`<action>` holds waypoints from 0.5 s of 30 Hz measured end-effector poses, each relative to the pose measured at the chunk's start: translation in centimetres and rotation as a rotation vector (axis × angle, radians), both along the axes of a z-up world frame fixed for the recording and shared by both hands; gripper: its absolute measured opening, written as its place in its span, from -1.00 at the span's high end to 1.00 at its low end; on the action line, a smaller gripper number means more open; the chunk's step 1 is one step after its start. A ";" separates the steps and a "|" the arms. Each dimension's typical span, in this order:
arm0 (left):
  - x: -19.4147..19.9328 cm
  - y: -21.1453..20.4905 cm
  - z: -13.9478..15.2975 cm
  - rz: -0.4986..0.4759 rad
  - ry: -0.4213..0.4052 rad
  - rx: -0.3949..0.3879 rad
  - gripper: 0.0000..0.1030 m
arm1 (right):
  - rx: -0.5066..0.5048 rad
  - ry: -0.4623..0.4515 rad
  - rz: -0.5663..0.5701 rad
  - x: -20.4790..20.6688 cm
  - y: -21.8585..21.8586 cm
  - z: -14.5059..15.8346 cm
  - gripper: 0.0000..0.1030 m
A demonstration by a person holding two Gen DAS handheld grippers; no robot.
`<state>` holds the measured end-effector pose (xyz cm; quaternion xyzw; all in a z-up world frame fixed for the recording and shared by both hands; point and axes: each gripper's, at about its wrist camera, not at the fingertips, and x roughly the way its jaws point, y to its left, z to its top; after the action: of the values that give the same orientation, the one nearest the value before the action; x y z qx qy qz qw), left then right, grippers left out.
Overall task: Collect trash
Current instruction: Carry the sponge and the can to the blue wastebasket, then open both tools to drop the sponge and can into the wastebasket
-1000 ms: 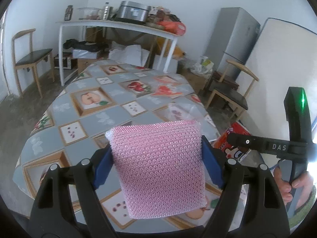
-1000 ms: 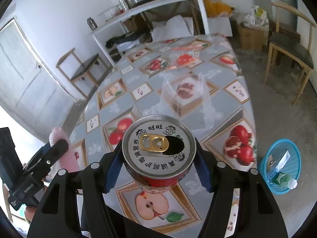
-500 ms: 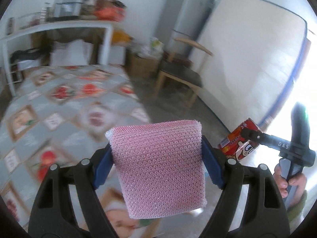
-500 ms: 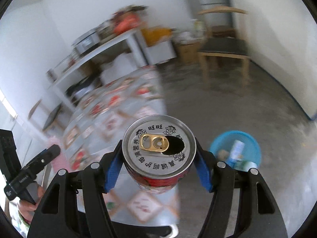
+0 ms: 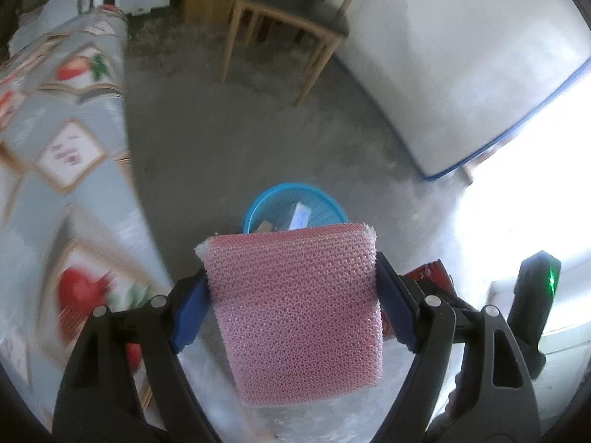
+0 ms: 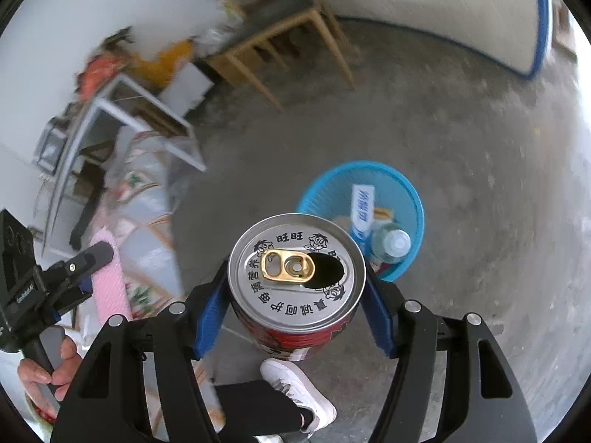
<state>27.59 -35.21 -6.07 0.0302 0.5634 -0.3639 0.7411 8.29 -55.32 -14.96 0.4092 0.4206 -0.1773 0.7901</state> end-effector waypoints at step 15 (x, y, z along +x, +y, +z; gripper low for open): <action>4.7 -7.1 -4.9 0.009 0.072 0.027 -0.67 | 0.126 0.277 0.047 9.5 -4.9 -17.5 -0.25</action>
<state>32.32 -42.35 -10.94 0.0245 0.5945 -0.3537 0.7217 17.76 -60.23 -32.48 0.4195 0.5451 -0.1868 0.7014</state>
